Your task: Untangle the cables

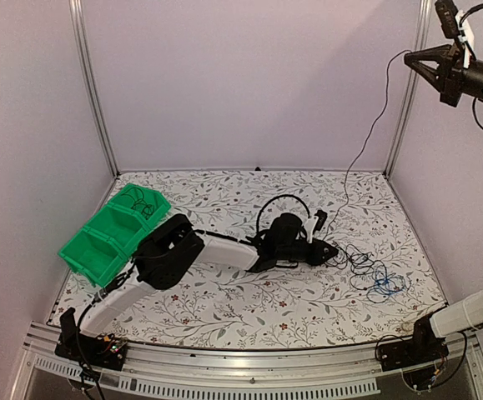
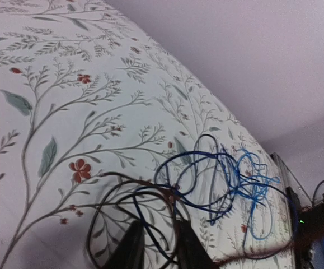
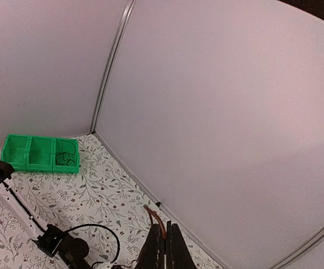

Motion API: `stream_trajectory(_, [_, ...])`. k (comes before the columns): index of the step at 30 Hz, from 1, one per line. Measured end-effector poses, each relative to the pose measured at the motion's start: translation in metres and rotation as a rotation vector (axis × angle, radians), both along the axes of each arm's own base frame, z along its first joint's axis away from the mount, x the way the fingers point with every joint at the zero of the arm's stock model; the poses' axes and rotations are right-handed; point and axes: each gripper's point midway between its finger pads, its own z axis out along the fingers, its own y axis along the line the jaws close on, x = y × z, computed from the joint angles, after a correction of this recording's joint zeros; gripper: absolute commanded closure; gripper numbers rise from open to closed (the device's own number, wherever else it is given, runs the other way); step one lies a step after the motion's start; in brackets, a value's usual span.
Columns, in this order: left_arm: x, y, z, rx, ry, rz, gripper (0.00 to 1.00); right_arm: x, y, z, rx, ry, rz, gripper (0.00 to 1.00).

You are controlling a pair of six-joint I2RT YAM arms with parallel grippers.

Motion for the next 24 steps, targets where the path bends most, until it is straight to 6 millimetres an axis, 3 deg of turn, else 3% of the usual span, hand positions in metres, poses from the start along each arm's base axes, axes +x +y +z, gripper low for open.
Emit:
stream_trajectory(5, [-0.008,0.011,-0.007,0.035,0.033,-0.006,0.86,-0.027,-0.024,0.078,0.116,-0.262,-0.103,1.00])
stream_trajectory(9, [-0.019,0.027,-0.011,0.079,0.052,-0.009,0.89,-0.050,-0.038,0.128,0.204,-0.435,-0.146,1.00])
stream_trajectory(11, [-0.024,0.035,-0.012,0.101,0.055,-0.011,0.89,-0.055,-0.042,0.142,0.230,-0.486,-0.158,1.00])
stream_trajectory(13, [-0.028,0.044,-0.013,0.124,0.054,-0.011,0.87,-0.051,-0.042,0.140,0.233,-0.491,-0.167,1.00])
stream_trajectory(15, [-0.034,0.057,-0.009,0.150,0.049,-0.007,0.77,-0.035,-0.039,0.117,0.212,-0.448,-0.172,1.00])
stream_trajectory(18, [-0.040,0.075,0.015,0.167,0.023,0.006,0.66,0.004,-0.028,0.054,0.151,-0.303,-0.178,1.00])
stream_trajectory(20, [-0.042,0.084,0.044,0.159,-0.006,0.025,0.62,0.027,-0.021,0.011,0.111,-0.198,-0.172,1.00])
stream_trajectory(24, [-0.042,0.113,0.129,0.093,-0.091,0.104,0.58,0.054,-0.006,-0.070,0.037,-0.003,-0.129,1.00])
